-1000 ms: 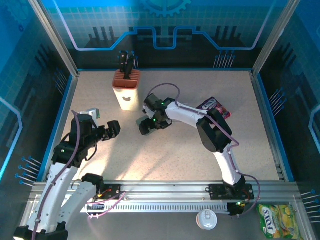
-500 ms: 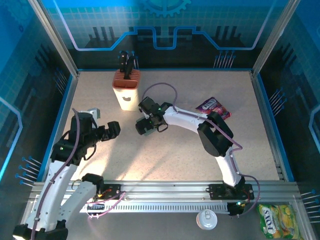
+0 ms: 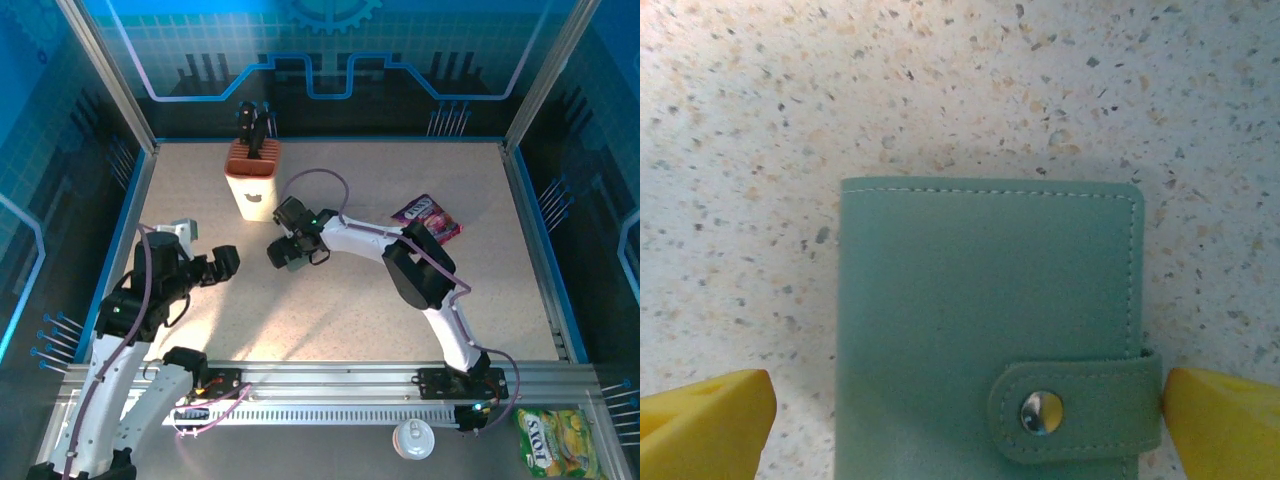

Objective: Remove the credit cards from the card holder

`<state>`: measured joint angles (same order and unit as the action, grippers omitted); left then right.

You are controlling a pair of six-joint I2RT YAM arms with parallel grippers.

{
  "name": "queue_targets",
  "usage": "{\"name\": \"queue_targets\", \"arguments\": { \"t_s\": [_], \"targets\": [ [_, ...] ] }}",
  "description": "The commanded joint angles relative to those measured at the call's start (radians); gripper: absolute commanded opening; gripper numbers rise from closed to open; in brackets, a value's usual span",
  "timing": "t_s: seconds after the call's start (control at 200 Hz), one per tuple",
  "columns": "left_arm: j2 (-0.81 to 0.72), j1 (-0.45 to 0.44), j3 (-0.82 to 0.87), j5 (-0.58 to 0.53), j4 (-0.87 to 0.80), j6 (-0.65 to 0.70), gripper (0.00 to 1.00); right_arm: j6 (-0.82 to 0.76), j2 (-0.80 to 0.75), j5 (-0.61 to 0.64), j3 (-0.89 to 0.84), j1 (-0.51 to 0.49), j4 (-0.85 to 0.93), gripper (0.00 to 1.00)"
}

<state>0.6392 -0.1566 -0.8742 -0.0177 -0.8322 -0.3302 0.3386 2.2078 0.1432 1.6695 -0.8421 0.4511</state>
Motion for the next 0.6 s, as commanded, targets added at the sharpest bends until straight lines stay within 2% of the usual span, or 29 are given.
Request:
{"name": "queue_targets", "arguments": {
  "t_s": [0.0,0.595],
  "targets": [
    [-0.004,-0.006,0.014,0.025,0.020,0.029,0.99,-0.026,0.022,0.011,0.035,-0.001,-0.006,1.00],
    [-0.013,-0.006,0.015,0.016,0.019,0.027,0.99,-0.050,0.058,0.009,0.042,0.003,0.017,0.97]
  ]
}}
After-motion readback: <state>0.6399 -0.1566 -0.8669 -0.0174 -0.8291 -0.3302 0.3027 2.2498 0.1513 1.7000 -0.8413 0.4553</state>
